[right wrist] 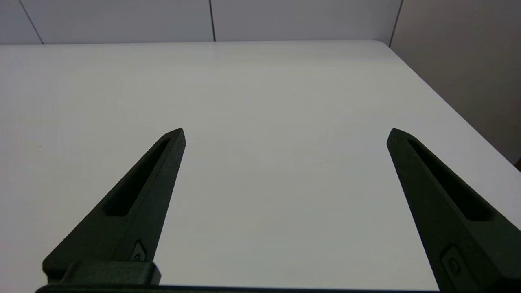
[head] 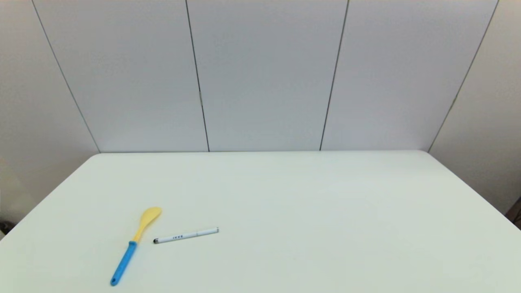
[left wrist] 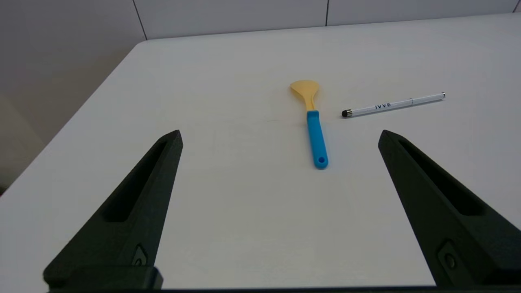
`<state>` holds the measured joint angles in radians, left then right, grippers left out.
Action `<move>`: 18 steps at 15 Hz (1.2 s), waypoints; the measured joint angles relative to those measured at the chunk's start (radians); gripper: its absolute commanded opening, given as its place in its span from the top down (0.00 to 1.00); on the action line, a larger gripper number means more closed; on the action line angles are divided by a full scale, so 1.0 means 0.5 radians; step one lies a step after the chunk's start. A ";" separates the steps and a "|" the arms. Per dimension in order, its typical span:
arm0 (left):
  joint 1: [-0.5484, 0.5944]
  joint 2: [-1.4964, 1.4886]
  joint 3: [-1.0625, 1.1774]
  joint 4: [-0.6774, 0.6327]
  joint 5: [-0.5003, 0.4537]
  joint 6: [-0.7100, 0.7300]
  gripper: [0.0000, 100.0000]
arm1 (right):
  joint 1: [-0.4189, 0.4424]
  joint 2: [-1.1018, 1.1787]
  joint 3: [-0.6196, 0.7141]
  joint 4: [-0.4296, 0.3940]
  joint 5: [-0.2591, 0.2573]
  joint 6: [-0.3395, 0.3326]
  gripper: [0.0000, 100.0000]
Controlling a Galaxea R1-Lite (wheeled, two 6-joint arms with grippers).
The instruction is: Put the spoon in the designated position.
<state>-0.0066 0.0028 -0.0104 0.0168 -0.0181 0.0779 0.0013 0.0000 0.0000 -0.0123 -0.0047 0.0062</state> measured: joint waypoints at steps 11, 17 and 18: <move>0.001 -0.007 0.006 -0.008 0.012 -0.061 0.00 | 0.000 0.000 0.000 0.002 0.000 -0.001 0.00; 0.001 -0.008 0.006 -0.007 0.011 -0.060 0.00 | 0.000 0.000 0.000 0.003 0.000 -0.001 0.00; 0.001 -0.008 0.006 -0.007 0.011 -0.060 0.00 | 0.000 0.000 0.000 0.003 0.000 -0.001 0.00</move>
<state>-0.0062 -0.0013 -0.0077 0.0134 -0.0123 0.0479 0.0013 0.0000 0.0000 -0.0109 -0.0047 0.0057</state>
